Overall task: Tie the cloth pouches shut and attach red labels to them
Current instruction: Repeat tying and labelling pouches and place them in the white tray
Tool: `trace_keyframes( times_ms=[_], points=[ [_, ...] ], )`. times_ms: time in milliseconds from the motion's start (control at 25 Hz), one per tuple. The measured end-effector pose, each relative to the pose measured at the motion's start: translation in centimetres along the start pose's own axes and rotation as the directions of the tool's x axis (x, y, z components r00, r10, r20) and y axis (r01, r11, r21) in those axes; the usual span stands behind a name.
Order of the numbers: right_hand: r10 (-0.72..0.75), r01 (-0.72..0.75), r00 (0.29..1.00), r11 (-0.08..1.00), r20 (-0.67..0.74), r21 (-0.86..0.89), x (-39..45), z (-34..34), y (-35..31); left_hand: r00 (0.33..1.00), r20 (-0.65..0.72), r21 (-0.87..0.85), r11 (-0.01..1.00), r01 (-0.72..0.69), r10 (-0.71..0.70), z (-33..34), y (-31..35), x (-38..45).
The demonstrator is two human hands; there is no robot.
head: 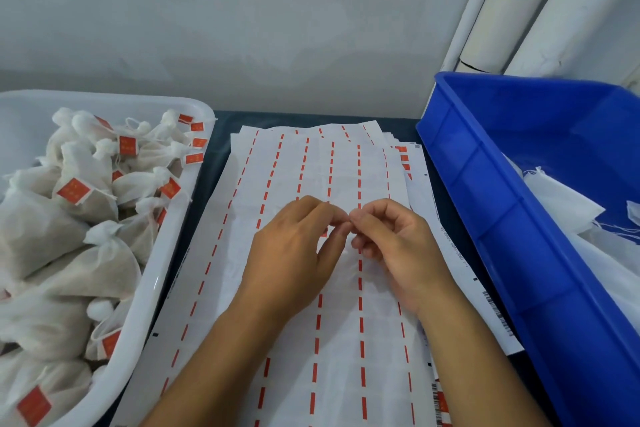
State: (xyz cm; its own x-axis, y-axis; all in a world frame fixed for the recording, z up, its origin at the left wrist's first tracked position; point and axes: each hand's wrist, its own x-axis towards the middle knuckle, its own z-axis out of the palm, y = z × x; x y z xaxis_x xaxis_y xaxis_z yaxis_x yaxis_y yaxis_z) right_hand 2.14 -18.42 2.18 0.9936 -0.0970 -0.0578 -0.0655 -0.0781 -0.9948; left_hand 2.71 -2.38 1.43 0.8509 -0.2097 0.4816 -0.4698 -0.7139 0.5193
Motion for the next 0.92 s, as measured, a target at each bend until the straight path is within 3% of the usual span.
trace_keyframes(
  times_ms=[200,360,680,920],
  points=[
    [0.087,-0.081,0.995,0.989,-0.045,0.122,0.1,-0.1,-0.1,0.986,-0.014,-0.074,0.983,0.166,-0.167,-1.8,0.0,0.6],
    [0.087,-0.08,0.994,0.992,-0.066,0.095,0.4,-0.1,-0.1,0.892,-0.17,-0.145,0.906,0.398,-0.419,-3.1,-1.9,0.8],
    [0.069,-0.055,0.992,0.99,-0.109,0.128,0.5,0.0,0.3,0.865,0.075,0.036,0.869,0.494,-0.496,-2.9,-5.2,-1.2],
    [0.05,-0.037,0.994,0.991,-0.098,0.13,0.3,0.3,0.4,0.893,0.186,0.048,0.912,0.408,-0.409,-3.0,-4.2,-1.7]
  ],
)
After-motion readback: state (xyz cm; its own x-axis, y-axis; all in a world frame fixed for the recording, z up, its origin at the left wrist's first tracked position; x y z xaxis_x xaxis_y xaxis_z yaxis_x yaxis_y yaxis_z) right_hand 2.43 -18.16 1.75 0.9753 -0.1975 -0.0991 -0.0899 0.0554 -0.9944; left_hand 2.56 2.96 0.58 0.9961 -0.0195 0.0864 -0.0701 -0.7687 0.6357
